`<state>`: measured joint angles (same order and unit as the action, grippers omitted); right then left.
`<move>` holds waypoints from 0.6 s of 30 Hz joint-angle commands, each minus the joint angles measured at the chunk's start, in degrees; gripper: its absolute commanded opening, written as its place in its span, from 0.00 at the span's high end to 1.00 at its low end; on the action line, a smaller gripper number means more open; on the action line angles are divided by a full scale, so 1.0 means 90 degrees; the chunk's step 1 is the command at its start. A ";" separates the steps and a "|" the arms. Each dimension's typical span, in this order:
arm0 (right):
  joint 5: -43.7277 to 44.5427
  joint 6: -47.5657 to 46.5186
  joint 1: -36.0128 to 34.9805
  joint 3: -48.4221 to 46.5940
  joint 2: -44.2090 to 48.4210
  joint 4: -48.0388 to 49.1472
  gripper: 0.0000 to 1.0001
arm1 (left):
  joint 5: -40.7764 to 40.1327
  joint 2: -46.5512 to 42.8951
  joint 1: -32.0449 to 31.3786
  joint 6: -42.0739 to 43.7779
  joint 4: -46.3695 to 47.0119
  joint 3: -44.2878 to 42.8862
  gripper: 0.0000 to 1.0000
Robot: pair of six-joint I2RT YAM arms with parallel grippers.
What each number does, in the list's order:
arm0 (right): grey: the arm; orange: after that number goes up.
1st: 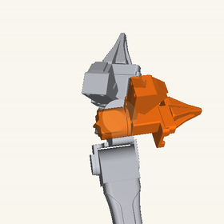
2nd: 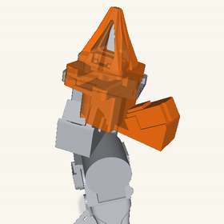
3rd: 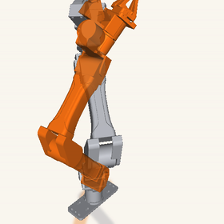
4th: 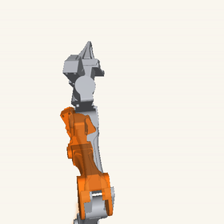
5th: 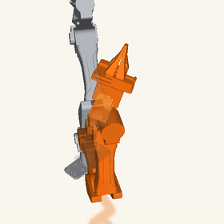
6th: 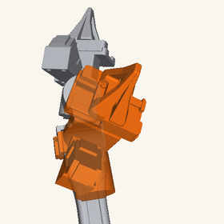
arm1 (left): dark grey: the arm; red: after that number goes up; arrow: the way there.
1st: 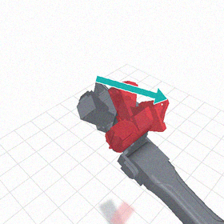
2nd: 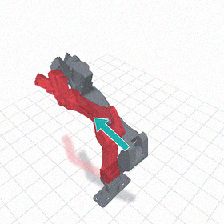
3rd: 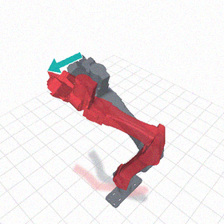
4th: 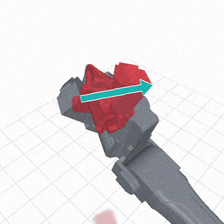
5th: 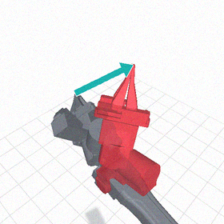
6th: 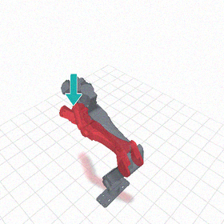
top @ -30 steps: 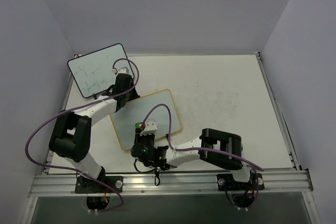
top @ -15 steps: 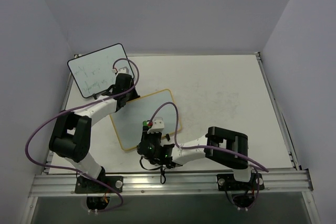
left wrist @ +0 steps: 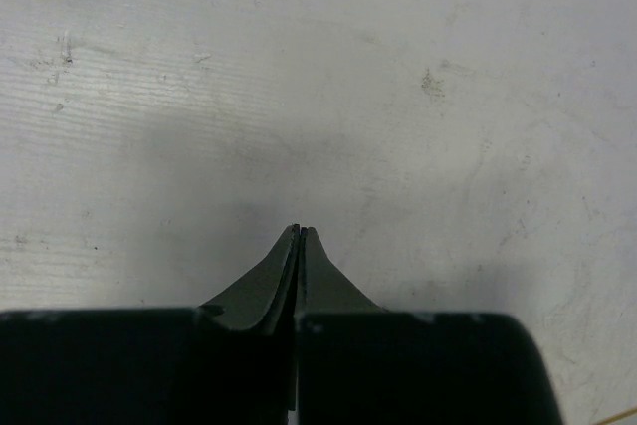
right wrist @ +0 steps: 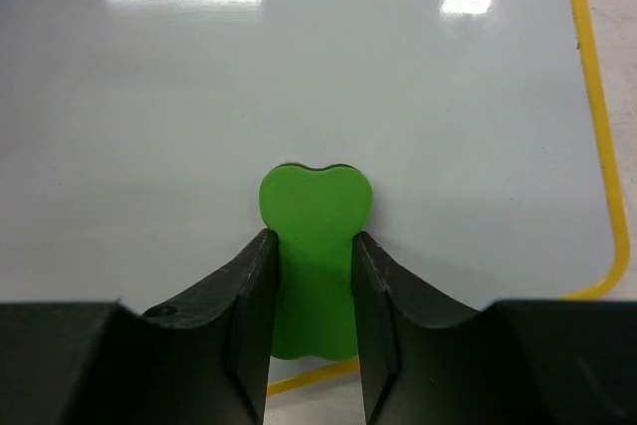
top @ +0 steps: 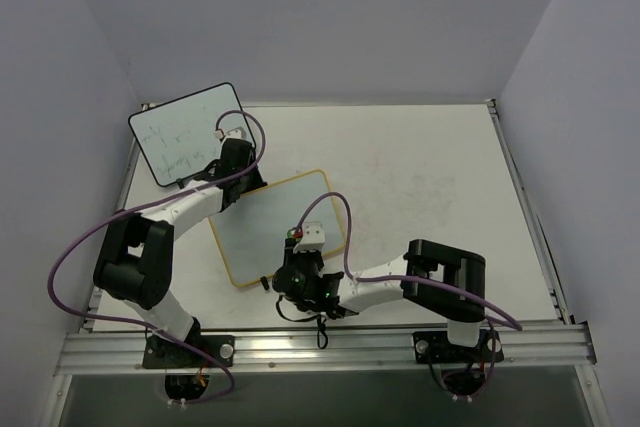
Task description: Erase the whiteboard
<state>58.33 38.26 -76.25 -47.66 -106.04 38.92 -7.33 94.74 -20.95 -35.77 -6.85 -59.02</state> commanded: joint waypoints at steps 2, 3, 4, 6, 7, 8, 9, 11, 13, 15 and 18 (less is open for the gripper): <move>0.0297 0.0026 0.0298 0.0334 0.0112 -0.0867 1.00 | 0.0014 -0.0165 -0.0143 0.0068 -0.0459 -0.0238 0.96; 0.0297 0.0036 0.0298 0.0354 0.0151 -0.0857 1.00 | 0.0014 -0.0185 -0.0143 0.0078 -0.0498 -0.0277 0.96; 0.0306 0.0046 0.0288 0.0412 0.0238 -0.0857 1.00 | -0.0005 -0.0194 -0.0143 0.0088 -0.0518 -0.0307 0.95; 0.0287 0.0055 0.0298 0.0452 0.0317 -0.0848 1.00 | -0.0015 -0.0214 -0.0143 0.0107 -0.0566 -0.0375 0.94; 0.0297 0.0046 0.0298 0.0481 0.0395 -0.0838 1.00 | -0.0035 -0.0214 -0.0143 0.0107 -0.0586 -0.0414 0.94; 0.0297 0.0055 0.0308 0.0491 0.0415 -0.0838 1.00 | -0.0044 -0.0214 -0.0143 0.0107 -0.0606 -0.0434 0.93; 0.0287 0.0046 0.0298 0.0510 0.0434 -0.0838 1.00 | -0.0064 -0.0214 -0.0143 0.0097 -0.0674 -0.0511 0.93; 0.0287 0.0036 0.0298 0.0530 0.0483 -0.0838 1.00 | -0.0084 -0.0224 -0.0143 0.0078 -0.0703 -0.0570 0.93; 0.0287 0.0046 0.0298 0.0588 0.0590 -0.0818 1.00 | -0.0103 -0.0243 -0.0143 0.0058 -0.0762 -0.0677 0.93; 0.0297 0.0055 0.0298 0.0695 0.0668 -0.0779 1.00 | -0.0152 -0.0272 -0.0143 0.0039 -0.0801 -0.0736 0.92; 0.0297 0.0046 0.0298 0.0754 0.0815 -0.0799 1.00 | -0.0220 -0.0302 -0.0133 0.0019 -0.0899 -0.0883 0.92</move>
<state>58.04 38.57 -74.74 -42.39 -101.25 35.73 -8.43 94.74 -21.71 -35.55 -13.93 -63.16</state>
